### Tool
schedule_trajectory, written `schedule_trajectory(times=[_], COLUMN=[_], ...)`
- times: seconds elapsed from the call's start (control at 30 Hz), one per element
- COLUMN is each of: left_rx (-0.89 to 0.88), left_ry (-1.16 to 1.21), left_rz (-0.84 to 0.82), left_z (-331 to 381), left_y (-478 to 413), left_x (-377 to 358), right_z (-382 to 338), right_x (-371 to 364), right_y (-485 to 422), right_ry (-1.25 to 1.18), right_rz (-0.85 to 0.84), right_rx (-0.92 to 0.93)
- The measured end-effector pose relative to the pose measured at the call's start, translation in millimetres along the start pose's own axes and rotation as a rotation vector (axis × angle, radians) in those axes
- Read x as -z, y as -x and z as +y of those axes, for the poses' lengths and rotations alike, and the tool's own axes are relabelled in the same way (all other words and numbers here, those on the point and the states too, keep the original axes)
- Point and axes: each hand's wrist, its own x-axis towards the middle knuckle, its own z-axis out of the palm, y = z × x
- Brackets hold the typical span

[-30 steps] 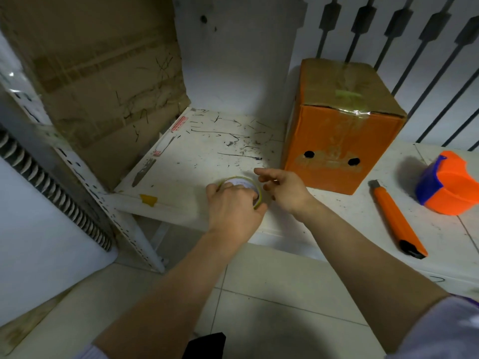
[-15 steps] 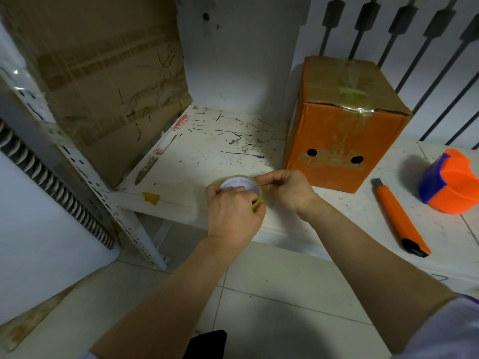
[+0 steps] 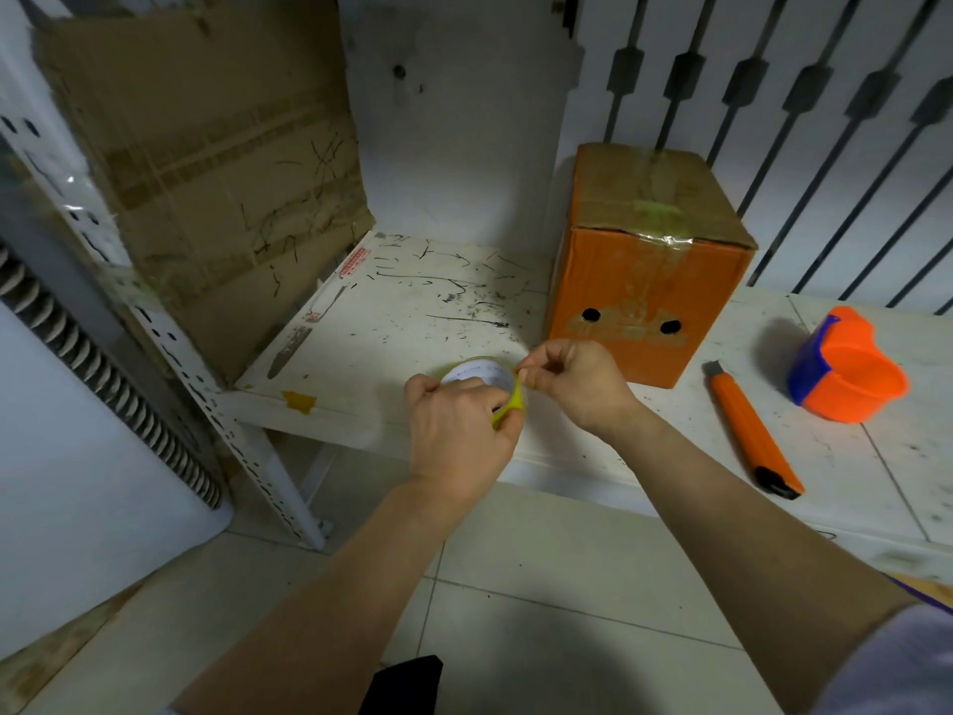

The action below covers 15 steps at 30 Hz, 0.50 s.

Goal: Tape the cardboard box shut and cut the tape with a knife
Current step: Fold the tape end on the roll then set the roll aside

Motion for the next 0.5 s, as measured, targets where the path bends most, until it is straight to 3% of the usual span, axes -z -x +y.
schedule_trajectory(times=[0.27,0.4,0.5], left_rx=[0.064,0.140,0.096], left_ry=[0.280,0.427,0.478], left_rz=[-0.096,-0.127,-0.195], left_z=[22.0,37.0,48.0], left_y=[8.3,12.4,15.3], left_x=[22.9,35.2,45.5], right_z=[-16.1,-30.3,-40.0], right_x=[17.0,26.7,35.2], right_y=[32.1,50.4,64.2], right_ry=[0.425,0.507,0.528], right_rz=[0.068,0.058,0.043], right_rx=[0.216,0.246,0.241])
